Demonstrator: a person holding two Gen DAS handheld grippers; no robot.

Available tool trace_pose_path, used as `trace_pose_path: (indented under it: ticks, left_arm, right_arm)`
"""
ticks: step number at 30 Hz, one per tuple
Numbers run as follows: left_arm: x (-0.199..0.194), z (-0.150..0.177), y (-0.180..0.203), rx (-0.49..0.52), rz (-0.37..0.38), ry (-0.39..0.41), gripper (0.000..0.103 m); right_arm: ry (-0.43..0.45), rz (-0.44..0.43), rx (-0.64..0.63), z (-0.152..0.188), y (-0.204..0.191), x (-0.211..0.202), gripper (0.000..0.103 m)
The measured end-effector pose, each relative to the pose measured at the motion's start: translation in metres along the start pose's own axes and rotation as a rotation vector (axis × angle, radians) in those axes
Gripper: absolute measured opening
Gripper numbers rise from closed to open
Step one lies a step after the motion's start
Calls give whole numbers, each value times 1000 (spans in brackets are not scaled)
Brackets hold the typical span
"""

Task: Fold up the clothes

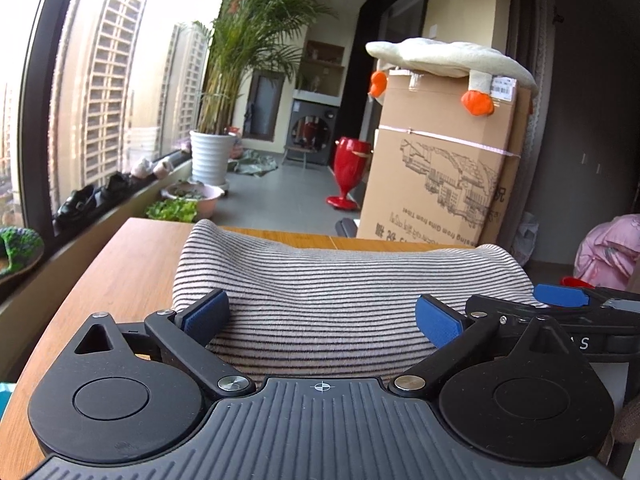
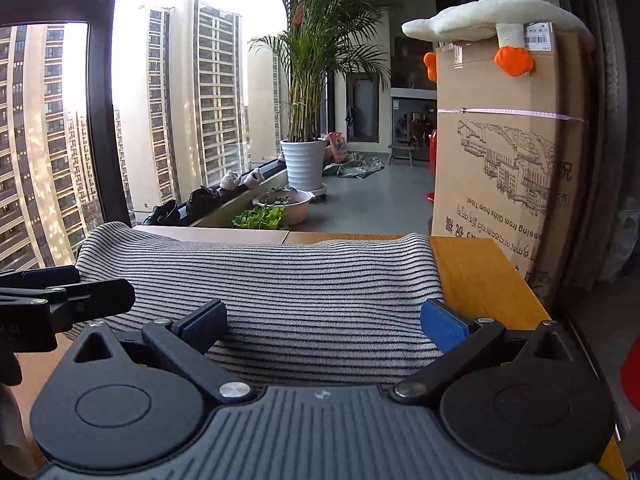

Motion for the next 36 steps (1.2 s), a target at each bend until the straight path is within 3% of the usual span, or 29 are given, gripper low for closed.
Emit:
trace_pose_path:
  ticks: [2,6,9,11,13,15,18,23,26,29,31,36]
  left_arm:
    - [-1,1,-1,-2,-1,3,102]
    - [3,2,2,19,-7,-21,103]
    - [4,3,3,26,-6,-27,103]
    - [4,3,2,19,0,-26,103]
    - [4,3,1,11,5,-21,103]
    - [4,3,1,5,8,-18,103]
    - [4,3,0,1,12,-16,103]
    - [8,2,-1,-5,22,-27,103]
    - [8,3,-1,-8,20,-28,103]
    - [6,2,-1,-5,11,-22,103]
    - [1,3,-1,-14,-13,-13,103]
    - [-22,12,-4,-59,-81,-19,103]
  right_arm:
    - [-12,30,86,-1,14,2,103]
    - [-114,-6,225,5,34,14,103]
    - [17,43,188,-2,32,-4,103]
    - [132,31,54,-7,14,-20,103]
    - [171,8,-62,-7,-3,-23,103]
    - [99,-32,-74,-4,-12,-11,103]
    - [-75,-15,-25,3,-5,16,103]
    - [-136,-27,-52,5,-4,23,103]
    - [-148,-14,-57,6,-5,24,103]
    - [-95,4,-86,6,-9,17,103]
    - [-52,34,-83,5,-8,7,103]
    - [-55,72,-32,16,-2,-18,103]
Point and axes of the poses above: each gripper's, at about its wrist camera, not at the fingertips, and x roughly the way its jaws point, y to its right, z to its underside, the point moved 9 cm from there along x, roughly the way its jaws point, and after that the axes turned 15 degrees about x, right-handed, at the moved point
